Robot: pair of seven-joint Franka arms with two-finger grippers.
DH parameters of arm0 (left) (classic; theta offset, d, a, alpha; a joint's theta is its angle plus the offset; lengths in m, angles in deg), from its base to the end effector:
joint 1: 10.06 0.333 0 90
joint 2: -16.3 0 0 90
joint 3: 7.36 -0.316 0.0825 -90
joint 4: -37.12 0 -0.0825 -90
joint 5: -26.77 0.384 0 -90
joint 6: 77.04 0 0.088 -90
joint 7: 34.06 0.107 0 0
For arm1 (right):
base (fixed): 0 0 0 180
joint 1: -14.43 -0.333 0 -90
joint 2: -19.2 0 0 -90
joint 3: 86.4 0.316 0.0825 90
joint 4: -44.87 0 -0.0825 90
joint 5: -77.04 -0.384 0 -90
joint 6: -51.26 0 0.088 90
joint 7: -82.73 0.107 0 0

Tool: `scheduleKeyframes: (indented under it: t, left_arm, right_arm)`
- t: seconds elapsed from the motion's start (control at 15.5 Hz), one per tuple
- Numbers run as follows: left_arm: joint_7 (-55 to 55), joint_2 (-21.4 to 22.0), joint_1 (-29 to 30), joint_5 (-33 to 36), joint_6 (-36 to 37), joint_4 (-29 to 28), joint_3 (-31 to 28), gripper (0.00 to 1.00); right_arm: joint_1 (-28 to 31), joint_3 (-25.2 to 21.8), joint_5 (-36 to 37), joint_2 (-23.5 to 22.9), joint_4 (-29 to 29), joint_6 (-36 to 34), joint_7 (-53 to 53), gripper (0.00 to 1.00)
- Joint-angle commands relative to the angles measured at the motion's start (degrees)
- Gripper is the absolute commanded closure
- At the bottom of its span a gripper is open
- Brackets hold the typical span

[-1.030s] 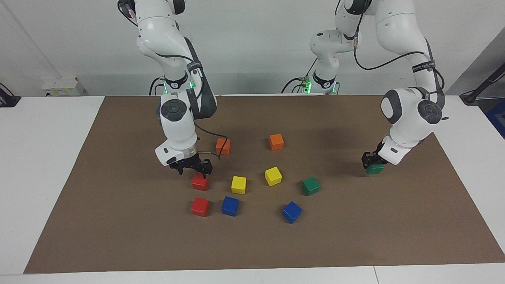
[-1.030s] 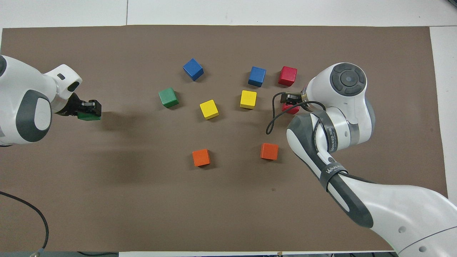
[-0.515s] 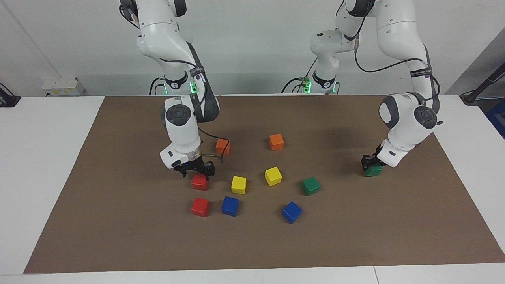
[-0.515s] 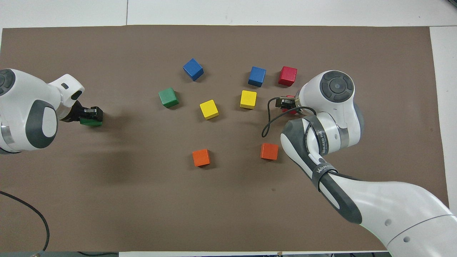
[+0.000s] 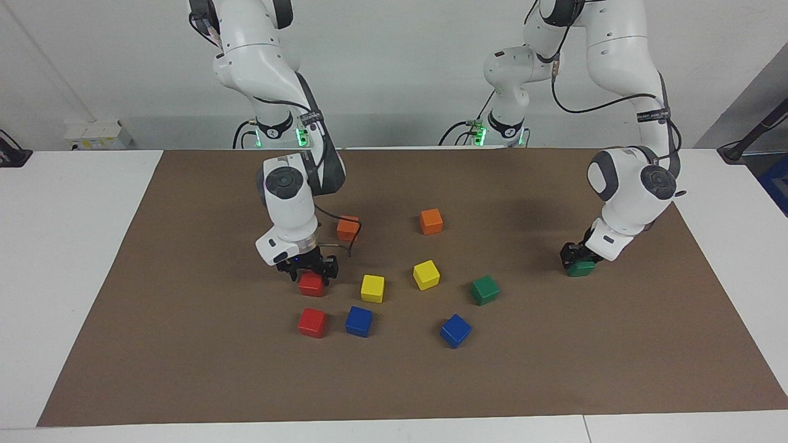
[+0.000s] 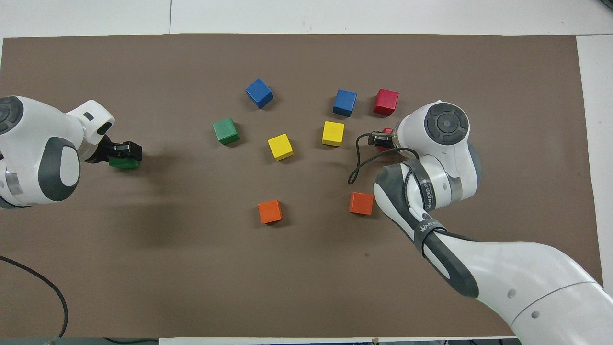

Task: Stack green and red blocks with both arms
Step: 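Grasp the second green cube with the left gripper while the right gripper carries red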

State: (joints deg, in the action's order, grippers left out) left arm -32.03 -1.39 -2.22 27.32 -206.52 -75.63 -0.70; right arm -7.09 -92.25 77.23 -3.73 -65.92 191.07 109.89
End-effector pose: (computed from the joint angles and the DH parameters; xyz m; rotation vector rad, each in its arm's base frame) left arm 0.6064 0.0154 0.3154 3.1131 -0.0246 -0.0215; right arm 0.6082 0.1741 0.2903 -3.1216 0.2942 -0.1820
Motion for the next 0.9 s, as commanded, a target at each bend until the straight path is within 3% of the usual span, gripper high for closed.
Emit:
scheduleKeyframes:
  t: [0.0, 0.13, 0.19, 0.45, 0.64, 0.84]
  left_arm:
    - [-5.3, -3.2, -2.5, 0.7, 10.4, 11.7, 0.2, 0.0]
    - [-23.4, -5.9, -8.2, 0.8, 17.7, 20.5, 0.1, 0.0]
    - [-29.9, -6.5, -10.4, 0.9, 18.8, 22.0, 0.1, 0.0]
    - [-44.4, -8.0, -17.0, 0.8, 14.6, 23.0, 0.2, 0.0]
    - [-47.9, -9.6, -20.7, 0.9, 12.1, 22.8, 0.1, 0.0]
    - [-52.3, -11.1, -22.3, 1.9, 9.7, 23.1, 0.1, 0.0]
  right_arm:
    - [0.4, 0.3, -0.1, -0.3, -0.5, 1.7, 2.4, 0.56]
    - [0.8, 0.3, -0.1, -0.4, -0.2, 1.8, 2.4, 0.88]
    - [0.8, 0.2, -0.1, -0.4, 0.0, 1.9, 2.4, 1.0]
    - [1.7, 0.2, 0.0, 0.5, 0.8, -0.3, 1.3, 1.0]
    - [3.3, -0.3, 0.1, 5.5, 1.7, -8.6, -3.4, 1.0]
    - [9.0, -0.3, 0.1, 10.5, 0.8, -13.8, -14.1, 1.0]
